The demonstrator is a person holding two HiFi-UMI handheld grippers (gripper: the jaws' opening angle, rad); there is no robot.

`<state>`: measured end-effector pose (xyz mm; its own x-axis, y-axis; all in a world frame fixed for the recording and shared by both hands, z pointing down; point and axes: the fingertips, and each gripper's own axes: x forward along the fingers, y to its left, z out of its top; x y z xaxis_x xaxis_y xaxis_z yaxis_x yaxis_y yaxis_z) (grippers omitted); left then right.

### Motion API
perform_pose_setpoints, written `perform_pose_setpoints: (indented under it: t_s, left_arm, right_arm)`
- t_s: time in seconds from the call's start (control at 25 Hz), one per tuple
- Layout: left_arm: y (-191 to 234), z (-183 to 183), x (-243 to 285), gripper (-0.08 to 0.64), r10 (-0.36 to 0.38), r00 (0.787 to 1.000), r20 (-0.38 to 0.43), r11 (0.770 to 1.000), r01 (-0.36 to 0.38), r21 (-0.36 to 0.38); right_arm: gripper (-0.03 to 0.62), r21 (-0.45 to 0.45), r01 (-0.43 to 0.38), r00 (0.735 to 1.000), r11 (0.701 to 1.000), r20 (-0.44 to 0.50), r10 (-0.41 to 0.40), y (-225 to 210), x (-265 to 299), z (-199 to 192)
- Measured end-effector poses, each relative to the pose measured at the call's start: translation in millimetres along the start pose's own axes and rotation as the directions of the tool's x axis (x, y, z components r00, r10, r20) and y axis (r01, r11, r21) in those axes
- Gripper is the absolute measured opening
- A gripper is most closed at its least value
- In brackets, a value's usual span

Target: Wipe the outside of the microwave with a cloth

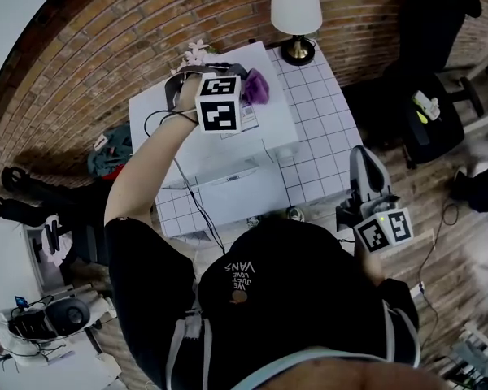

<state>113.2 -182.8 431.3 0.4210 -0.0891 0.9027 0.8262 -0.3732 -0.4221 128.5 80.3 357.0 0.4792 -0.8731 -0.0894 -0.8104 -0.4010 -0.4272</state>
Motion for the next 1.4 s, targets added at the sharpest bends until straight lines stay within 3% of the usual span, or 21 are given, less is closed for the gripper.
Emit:
perform_pose_setpoints:
  t_s: [0.28, 0.56, 0.76, 0.96, 1.2, 1.4]
  left_arm:
    - [14.1, 48.6, 9.5, 0.132, -0.003, 0.999, 0.048, 0.998, -0.001, 0.068]
    - [10.3, 27.7, -2.7, 0.132, 0.012, 0.998, 0.066, 1.0, -0.014, 0.026]
    - [-6.7, -20.0, -31.3, 0.132, 0.047, 0.997, 0.057, 0.998, -0.045, -0.034]
    - [-35.2, -86.8, -73.5, 0.132, 0.101, 0.995, 0.028, 0.985, -0.096, -0.147]
    - [-100.0, -177.2, -113.2, 0.132, 0.094, 0.993, -0.068, 0.948, -0.11, -0.297]
    - [-156.2, -230.5, -132.9, 0.132, 0.07, 0.99, -0.122, 0.908, -0.114, -0.404]
  right_arm:
    - [0.0, 0.0, 0.032, 0.999, 0.999, 0.011, -0.032, -14.2, -8.5, 7.1]
    - [0.0, -0.004, 0.002, 1.0, 1.0, -0.005, -0.002, -2.7, 2.2, 2.4]
    - [0.0, -0.003, -0.073, 0.997, 0.997, -0.033, 0.073, 27.3, 23.9, -9.1]
    - [0.0, 0.001, -0.158, 0.985, 0.988, -0.064, 0.157, 64.3, 46.4, -24.2]
    - [0.0, 0.012, -0.247, 0.964, 0.969, -0.098, 0.246, 109.7, 66.5, -46.6]
    - [0.0, 0.019, -0.298, 0.946, 0.954, -0.127, 0.298, 139.3, 75.6, -61.5]
